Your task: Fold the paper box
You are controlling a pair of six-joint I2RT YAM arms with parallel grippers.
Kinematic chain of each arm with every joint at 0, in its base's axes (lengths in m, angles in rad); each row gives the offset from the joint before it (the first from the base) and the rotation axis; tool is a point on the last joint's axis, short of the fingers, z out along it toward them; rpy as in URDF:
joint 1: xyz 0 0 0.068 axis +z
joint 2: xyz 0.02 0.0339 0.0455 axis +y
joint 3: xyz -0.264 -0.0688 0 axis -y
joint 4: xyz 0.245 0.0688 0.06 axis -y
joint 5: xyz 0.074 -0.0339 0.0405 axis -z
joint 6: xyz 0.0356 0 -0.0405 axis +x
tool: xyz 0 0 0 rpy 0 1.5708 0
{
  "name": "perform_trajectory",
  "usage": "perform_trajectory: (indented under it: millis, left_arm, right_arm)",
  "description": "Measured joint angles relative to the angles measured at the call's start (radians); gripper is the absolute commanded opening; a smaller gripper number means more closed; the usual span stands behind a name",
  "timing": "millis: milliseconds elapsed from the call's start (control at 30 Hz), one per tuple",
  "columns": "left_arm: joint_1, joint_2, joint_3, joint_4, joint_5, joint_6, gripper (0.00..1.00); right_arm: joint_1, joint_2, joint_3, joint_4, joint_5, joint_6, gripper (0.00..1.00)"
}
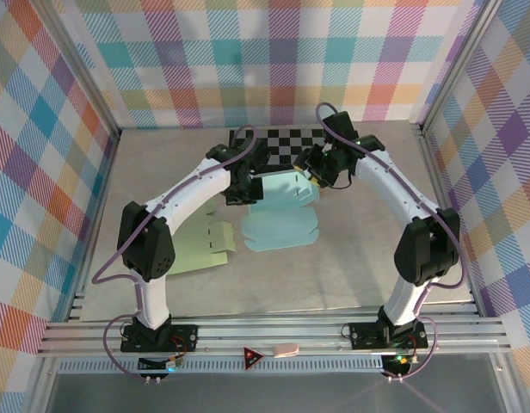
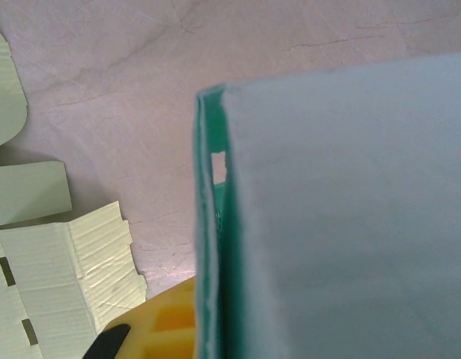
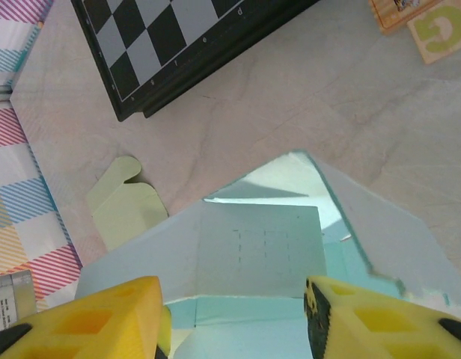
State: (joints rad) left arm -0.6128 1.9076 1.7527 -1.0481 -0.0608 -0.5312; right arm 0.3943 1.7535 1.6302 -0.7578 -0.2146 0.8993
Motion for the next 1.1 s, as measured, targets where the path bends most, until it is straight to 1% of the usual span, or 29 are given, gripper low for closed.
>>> perform_trajectory:
  millis: [167,267,333,433,600,667,700,733,767,833,867,900,933,1000,1100]
  left_arm:
    - [0.000,0.000,0.000,0.000,0.000,0.000,0.00]
    - [0.000,0.000,0.000,0.000,0.000,0.000,0.00]
    - [0.000,0.000,0.000,0.000,0.000,0.000,0.00]
    - [0.000,0.000,0.000,0.000,0.000,0.000,0.00]
    - [0.000,-0.001,0.003,0.000,0.000,0.000,0.00]
    - [0.000,-0.002,0.006,-0.002,-0.001,0.000,0.00]
    - [0.000,-0.002,0.006,-0.003,0.000,0.000,0.00]
    - [0.000,-0.003,0.006,-0.003,0.000,0.000,0.00]
    - [0.000,-0.004,0.006,-0.003,0.000,0.000,0.00]
    - [0.000,-0.007,0.006,-0.004,-0.002,0.000,0.00]
    - [0.000,-0.010,0.006,-0.004,-0.002,0.000,0.00]
    - [0.000,-0.011,0.006,-0.004,-0.003,0.000,0.00]
    - [0.000,-0.014,0.006,-0.004,-0.003,0.001,0.00]
    - [0.000,-0.016,0.008,-0.005,-0.003,0.002,0.00]
    - [-0.001,-0.018,0.015,-0.005,-0.003,0.004,0.00]
  right_arm:
    - [0.005,0.002,0.000,0.021,-0.008,0.001,0.58]
    - [0.011,0.014,0.001,0.037,-0.029,0.005,0.57]
    - [0.016,0.031,0.004,0.045,-0.045,0.013,0.55]
    - [0.023,0.051,0.005,0.064,-0.067,0.044,0.46]
    - [0.034,0.054,0.006,0.092,-0.083,0.100,0.23]
    - [0.037,0.054,0.006,0.096,-0.082,0.122,0.18]
    - [0.037,0.054,0.006,0.100,-0.082,0.127,0.17]
    - [0.037,0.054,0.006,0.104,-0.080,0.136,0.19]
    - [0.037,0.054,0.006,0.106,-0.078,0.140,0.25]
    - [0.037,0.052,0.006,0.107,-0.074,0.146,0.43]
    - [0.037,0.050,0.006,0.106,-0.071,0.141,0.49]
    - [0.038,0.045,0.006,0.106,-0.065,0.137,0.52]
    - [0.038,0.037,0.004,0.107,-0.056,0.131,0.54]
    - [0.039,-0.005,-0.022,0.114,-0.029,0.114,0.54]
    - [0.039,-0.131,-0.115,0.126,0.013,0.089,0.48]
